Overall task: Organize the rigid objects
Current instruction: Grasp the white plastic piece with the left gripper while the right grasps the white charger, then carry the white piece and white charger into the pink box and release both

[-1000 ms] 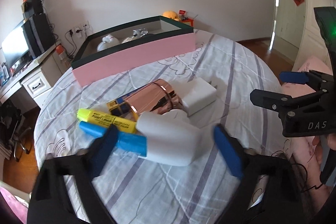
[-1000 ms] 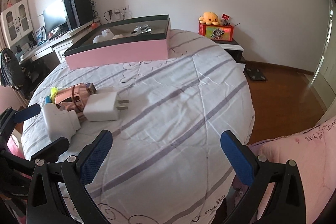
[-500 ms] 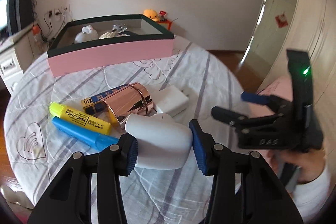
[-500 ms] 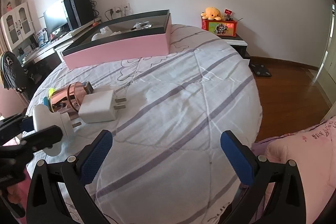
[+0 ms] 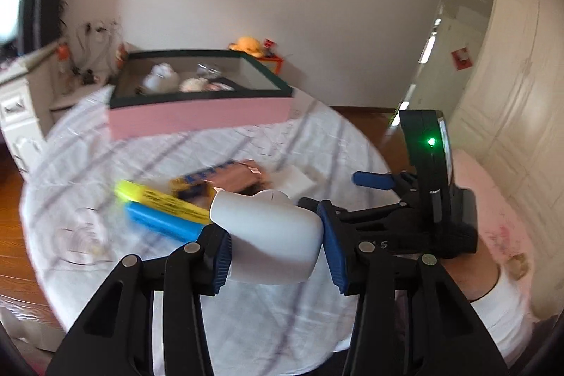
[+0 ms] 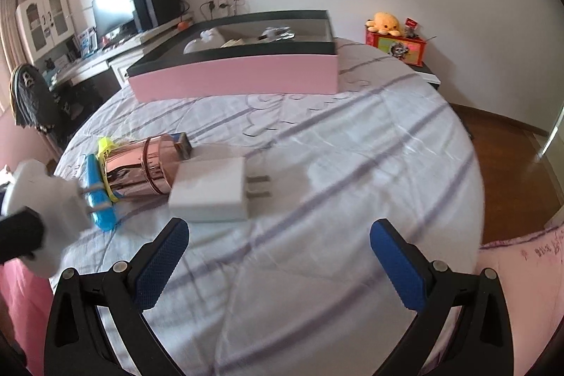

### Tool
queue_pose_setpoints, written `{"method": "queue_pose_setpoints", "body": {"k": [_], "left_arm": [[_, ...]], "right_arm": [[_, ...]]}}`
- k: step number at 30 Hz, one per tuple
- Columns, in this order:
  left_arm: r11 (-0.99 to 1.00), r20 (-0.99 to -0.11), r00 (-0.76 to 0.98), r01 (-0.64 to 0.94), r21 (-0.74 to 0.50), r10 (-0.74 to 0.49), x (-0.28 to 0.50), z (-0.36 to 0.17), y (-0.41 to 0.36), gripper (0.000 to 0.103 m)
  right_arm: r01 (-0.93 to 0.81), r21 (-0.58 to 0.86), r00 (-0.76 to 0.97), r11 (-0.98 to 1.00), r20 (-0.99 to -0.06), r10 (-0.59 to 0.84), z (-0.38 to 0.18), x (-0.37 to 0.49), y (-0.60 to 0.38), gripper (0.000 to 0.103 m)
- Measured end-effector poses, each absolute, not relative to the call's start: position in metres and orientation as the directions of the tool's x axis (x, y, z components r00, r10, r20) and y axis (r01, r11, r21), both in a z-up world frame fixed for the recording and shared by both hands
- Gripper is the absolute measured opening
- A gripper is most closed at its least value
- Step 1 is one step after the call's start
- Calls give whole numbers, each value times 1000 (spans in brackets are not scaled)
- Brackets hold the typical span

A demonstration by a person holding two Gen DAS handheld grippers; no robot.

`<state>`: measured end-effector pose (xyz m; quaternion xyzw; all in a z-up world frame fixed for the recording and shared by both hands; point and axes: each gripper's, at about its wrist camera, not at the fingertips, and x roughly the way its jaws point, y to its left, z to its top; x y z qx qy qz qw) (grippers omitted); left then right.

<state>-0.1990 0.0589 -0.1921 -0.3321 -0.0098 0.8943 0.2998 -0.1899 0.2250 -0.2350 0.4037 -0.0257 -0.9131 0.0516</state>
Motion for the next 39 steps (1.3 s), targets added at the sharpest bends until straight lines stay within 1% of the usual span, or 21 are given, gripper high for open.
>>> {"method": "queue_pose_setpoints", "body": {"k": [4,8,13,15,17,19,23,31,39], "left_arm": [[-862,-602,-640,-472,-182,478,-207,-194,41,46],[-892,-618,-663,-424,-156,423,-215,-199,28,46],[-915,-640,-673,-383,-126,370,-226,-209,24,46],[-918,-646,-672,-376,-124,362,-230,-213,23,46],[-920,-647,-672,-373,-124,360,-231,-215,23,46],[-920,-648,-672,-372,-121,358,-232,-215,24,46],[-924,-650,-678,-366,-106,343,-233,-214,27,46],[-935,-631,-712,-350,-62,308,-234,-201,31,46],[-951,-593,-763,-310,-10,255,-238,-179,34,46]], "right_arm": [[93,93,-652,-991,-746,-131,-238,-206,211,103],[93,76,-629,-993,-768,-118,-244,-219,203,103],[92,83,-640,-992,-759,-123,-245,-222,202,103],[91,77,-644,-993,-756,-118,-245,-221,203,93],[94,69,-651,-993,-751,-114,-245,-220,203,79],[98,61,-658,-993,-744,-110,-243,-217,204,67],[105,96,-665,-990,-733,-142,-241,-213,210,67],[109,98,-686,-989,-713,-147,-227,-203,214,67],[130,82,-759,-988,-633,-152,-183,-185,214,67]]}}
